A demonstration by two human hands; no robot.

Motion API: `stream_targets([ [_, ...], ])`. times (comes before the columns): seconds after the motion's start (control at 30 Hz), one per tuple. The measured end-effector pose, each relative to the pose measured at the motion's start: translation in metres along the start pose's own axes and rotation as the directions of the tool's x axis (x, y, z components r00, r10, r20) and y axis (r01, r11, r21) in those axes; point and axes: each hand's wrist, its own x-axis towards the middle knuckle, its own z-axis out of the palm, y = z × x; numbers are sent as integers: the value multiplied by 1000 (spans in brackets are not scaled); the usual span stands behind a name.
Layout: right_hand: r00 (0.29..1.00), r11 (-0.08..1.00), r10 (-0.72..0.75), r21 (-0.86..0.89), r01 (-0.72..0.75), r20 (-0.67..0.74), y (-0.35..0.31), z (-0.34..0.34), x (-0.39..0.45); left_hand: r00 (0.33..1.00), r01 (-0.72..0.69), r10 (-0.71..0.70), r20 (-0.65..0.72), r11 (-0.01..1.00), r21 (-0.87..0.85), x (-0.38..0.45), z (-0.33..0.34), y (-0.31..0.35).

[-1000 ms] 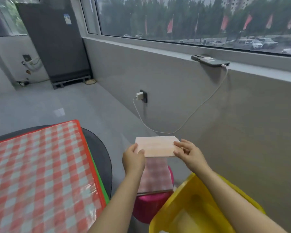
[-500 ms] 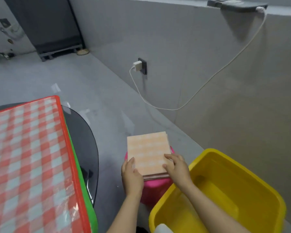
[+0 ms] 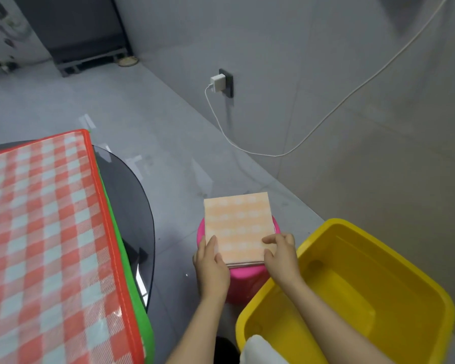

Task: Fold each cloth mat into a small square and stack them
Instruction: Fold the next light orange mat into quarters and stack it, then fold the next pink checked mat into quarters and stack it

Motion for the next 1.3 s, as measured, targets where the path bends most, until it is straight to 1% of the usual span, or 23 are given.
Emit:
stream_targets([
  [0.1,1000,997,-8,-71,8,2,1,6,-1,1000,8,-8,16,1000,-2,0,0,-1],
  [0.2,998,979,-33,-202,19,-62,4,12,-2,997,57,-59,41,998,38,-2,3,-2],
  [0.23,996,975,-34,-221,16,-80,6,14,-3,996,82,-84,43,996,42,-3,4,0],
  [0.37,997,984,-31,-177,19,-65,5,11,-8,987,150,-151,62,989,21,-4,0,8],
  [0.47,1000,996,-27,-83,26,-14,-1,-1,-13,978,198,-199,67,980,25,-5,-10,20],
  [0.5,999,998,-37,-59,37,-7,-5,-7,-15,979,192,-194,57,981,29,-6,-14,26],
  [0.6,995,994,-102,-46,101,-19,-20,-28,-25,993,115,-115,33,993,17,-15,-26,54],
  [0.7,979,979,-200,-47,199,-34,-47,-54,-36,998,55,-52,42,996,-69,-29,-45,93],
  [0.83,940,941,-338,-39,336,-47,-98,-94,-56,998,-60,65,21,982,-181,-45,-91,139],
  [0.9,914,916,-400,-44,398,-68,-126,-112,-70,992,-119,123,6,972,-204,-53,-122,153],
  [1.0,864,867,-498,-66,494,-74,-168,-129,-95,976,-218,220,-5,964,-154,-67,-173,160],
  [1.07,834,835,-549,-93,543,-58,-193,-131,-114,967,-255,255,-17,961,-104,-74,-207,154],
  [1.2,781,779,-624,-78,622,-5,-238,-113,-151,947,-317,315,-56,948,-19,-93,-276,128],
  [1.3,756,755,-651,-47,654,67,-267,-89,-178,943,-322,324,-72,946,39,-111,-320,102],
])
